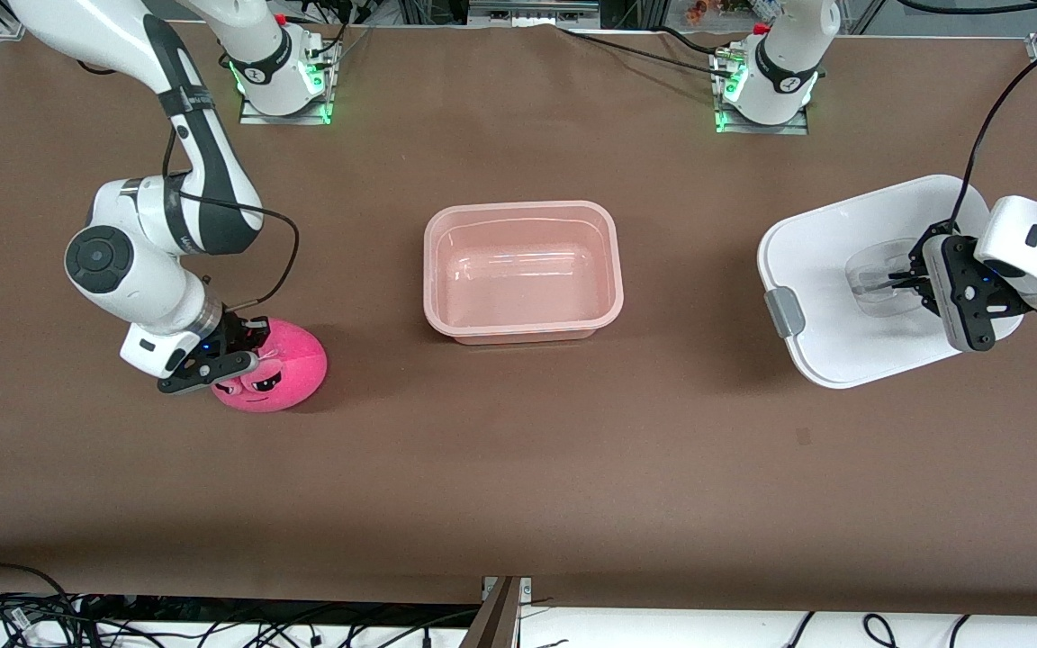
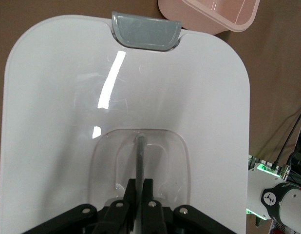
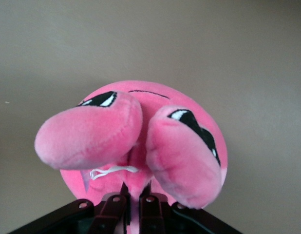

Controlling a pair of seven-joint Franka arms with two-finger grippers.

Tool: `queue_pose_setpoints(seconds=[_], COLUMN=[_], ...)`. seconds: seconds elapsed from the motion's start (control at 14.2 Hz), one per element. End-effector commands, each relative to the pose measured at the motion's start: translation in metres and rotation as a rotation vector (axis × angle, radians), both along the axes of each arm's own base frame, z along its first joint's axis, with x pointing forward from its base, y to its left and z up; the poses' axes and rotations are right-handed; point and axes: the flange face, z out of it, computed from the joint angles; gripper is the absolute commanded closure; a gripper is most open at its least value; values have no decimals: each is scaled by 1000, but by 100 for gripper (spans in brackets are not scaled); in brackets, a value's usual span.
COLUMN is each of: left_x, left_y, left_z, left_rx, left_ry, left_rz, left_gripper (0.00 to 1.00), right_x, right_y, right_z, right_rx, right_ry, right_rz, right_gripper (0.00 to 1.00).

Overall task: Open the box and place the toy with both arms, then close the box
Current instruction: 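Grasp the pink plush toy with the right gripper and lift, then carry the pink toy over the open box with the right gripper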

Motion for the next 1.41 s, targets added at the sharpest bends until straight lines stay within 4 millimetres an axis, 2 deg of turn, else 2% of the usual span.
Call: queue_pose_setpoints(seconds=[0.0,0.21,0.35,0.42,0.7,0.91,0.99,1.2,1.34], left_x=[-2,-2,-2,-2,-2,-2,-2,-2,-2], left_y=[2,2,2,1,2,0,0,0,1], left_z=[10,10,10,10,10,10,10,10,10], left_rx=[-6,-6,-6,-6,-8,-8,-8,-9,-9], left_ry=[-5,-5,-5,-5,-3,-5,-5,-5,-5], left_rz=[-21,-21,-21,-23,-22,-24,-24,-23,-21], left_gripper=[100,100,100,100,100,100,100,100,100], right_x=[7,1,-9,-19,-57,-85,-99,-130,-142], right_y=[26,81,113,135,202,253,276,333,360], right_z=[50,96,119,139,174,173,168,143,129], right_rx=[-6,-13,-14,-4,26,-46,-99,-149,-156], right_ry=[26,68,98,114,147,135,133,127,103], right_rz=[60,227,340,439,736,991,1069,1194,1240], right_gripper=[100,100,100,100,100,100,100,100,100])
